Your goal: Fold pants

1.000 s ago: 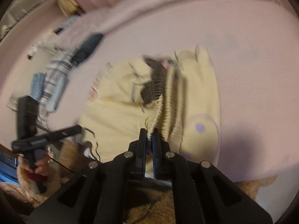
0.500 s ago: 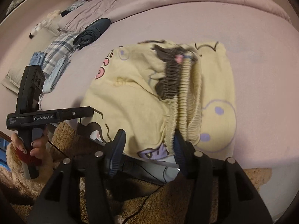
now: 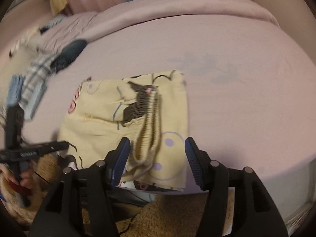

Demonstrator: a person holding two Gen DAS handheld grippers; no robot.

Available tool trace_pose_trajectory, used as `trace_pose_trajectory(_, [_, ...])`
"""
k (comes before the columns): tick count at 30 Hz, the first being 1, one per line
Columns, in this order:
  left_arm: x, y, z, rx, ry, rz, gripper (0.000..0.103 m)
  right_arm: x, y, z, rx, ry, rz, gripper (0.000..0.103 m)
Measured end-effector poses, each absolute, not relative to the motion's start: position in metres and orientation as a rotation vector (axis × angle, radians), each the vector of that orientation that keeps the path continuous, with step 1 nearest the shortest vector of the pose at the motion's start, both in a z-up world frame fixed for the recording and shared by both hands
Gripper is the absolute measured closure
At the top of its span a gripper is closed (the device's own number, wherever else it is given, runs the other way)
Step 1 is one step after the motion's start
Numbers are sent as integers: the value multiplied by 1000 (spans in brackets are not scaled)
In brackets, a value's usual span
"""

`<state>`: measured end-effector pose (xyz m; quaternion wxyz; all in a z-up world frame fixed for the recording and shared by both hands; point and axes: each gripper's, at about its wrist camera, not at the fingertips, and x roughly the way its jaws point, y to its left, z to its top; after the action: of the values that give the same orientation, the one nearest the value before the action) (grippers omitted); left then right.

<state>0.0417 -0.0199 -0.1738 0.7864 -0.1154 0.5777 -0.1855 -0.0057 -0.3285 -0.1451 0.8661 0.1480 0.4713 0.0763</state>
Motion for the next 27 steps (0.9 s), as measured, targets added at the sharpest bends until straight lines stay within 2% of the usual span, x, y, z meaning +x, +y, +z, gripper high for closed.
trace_pose_trajectory(7, [41, -21, -171, -247, 1237, -396, 53, 2, -334, -148, 446, 987, 238, 44])
trace_pose_trajectory(15, [42, -14, -158, -254, 1177, -388, 53, 43, -311, -188, 448, 1062, 266, 44])
trace_pose_trajectory(17, [43, -13, -159, -255, 1176, -377, 53, 43, -311, -189, 452, 1010, 261, 52])
trace_pose_trajectory(18, [43, -11, -160, -259, 1180, -374, 53, 43, -312, -186, 442, 1002, 245, 72])
trace_pose_trajectory(19, [44, -11, -161, -263, 1184, -373, 53, 43, -314, -183, 449, 996, 232, 84])
trace_pose_trajectory(27, [45, -11, -161, -255, 1180, -375, 53, 24, -326, -136, 443, 847, 217, 86])
